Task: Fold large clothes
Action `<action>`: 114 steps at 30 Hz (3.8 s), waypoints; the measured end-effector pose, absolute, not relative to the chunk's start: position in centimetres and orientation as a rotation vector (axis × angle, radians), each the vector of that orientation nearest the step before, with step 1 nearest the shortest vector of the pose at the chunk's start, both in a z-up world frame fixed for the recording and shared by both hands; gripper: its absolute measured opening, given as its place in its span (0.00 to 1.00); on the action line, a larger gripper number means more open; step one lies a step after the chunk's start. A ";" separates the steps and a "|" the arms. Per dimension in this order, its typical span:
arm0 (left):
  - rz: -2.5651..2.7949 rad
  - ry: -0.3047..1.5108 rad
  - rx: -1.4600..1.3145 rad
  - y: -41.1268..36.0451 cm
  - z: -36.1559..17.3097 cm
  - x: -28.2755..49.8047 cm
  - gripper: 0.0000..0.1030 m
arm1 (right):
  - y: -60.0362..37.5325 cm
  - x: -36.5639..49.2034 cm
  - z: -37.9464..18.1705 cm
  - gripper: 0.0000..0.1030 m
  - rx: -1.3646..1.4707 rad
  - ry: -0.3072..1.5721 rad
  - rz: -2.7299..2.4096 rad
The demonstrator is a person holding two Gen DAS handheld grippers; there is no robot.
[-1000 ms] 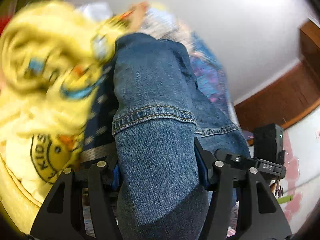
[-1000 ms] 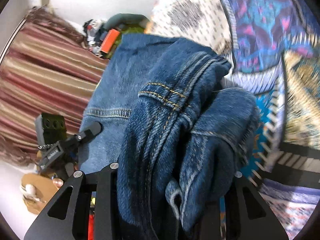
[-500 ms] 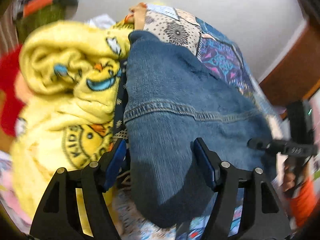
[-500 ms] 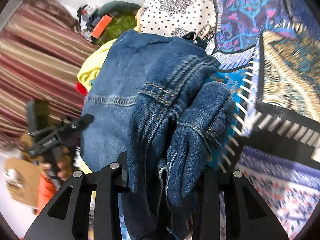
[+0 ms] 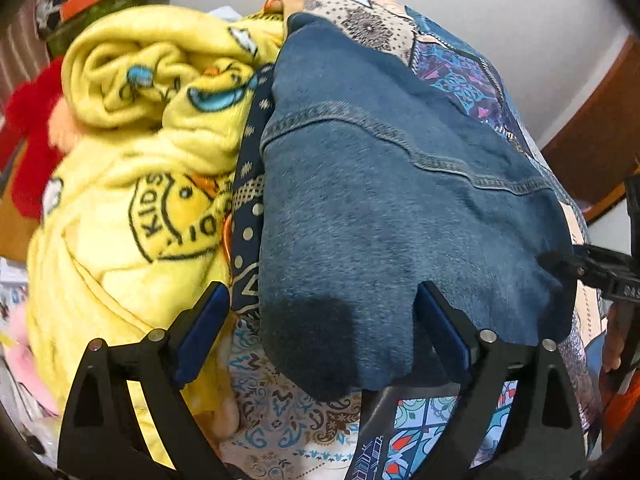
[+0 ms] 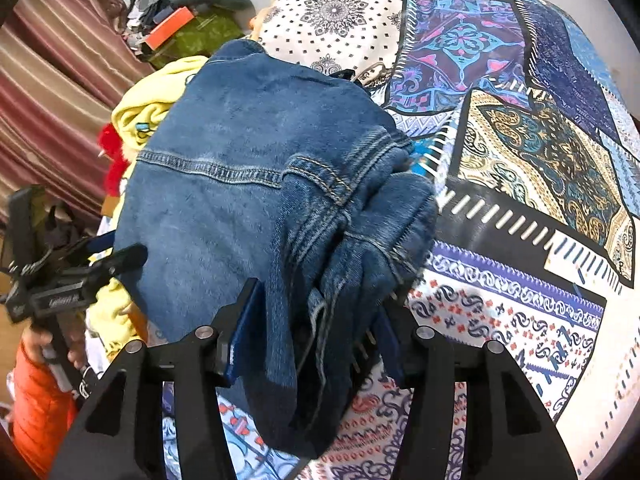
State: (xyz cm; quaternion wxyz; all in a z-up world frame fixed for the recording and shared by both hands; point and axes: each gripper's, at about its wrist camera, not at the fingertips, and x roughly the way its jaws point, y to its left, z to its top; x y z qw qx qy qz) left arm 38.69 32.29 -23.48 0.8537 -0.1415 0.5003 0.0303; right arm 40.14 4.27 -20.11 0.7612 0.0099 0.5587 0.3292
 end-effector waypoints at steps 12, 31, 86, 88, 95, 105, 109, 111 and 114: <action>0.157 0.953 -0.198 29.3 -18.3 35.0 0.92 | 0.8 36.4 -15.2 0.60 -0.052 1.069 0.654; 0.050 0.297 -0.166 18.7 4.6 15.5 0.92 | -4.7 18.5 4.7 0.72 0.046 0.414 0.769; 0.190 0.151 -0.047 10.1 4.3 4.8 1.00 | -7.3 8.5 5.6 1.00 0.065 0.247 0.602; 0.190 0.153 -0.045 10.1 4.3 5.0 1.00 | -7.3 8.6 5.6 1.00 0.067 0.250 0.599; 0.188 0.156 -0.047 10.0 4.4 5.2 1.00 | -7.6 8.7 5.7 1.00 0.074 0.252 0.600; 0.187 0.160 -0.051 9.9 4.2 5.4 1.00 | -7.7 9.1 5.7 1.00 0.082 0.262 0.603; 0.184 0.164 -0.050 9.8 4.1 5.5 1.00 | -7.6 9.0 5.7 1.00 0.081 0.264 0.602; 0.174 0.168 -0.048 9.8 4.0 5.6 1.00 | -7.5 9.0 5.6 1.00 0.081 0.265 0.602; 0.166 0.170 -0.049 9.9 3.9 5.7 1.00 | -7.4 8.9 5.7 1.00 0.075 0.263 0.599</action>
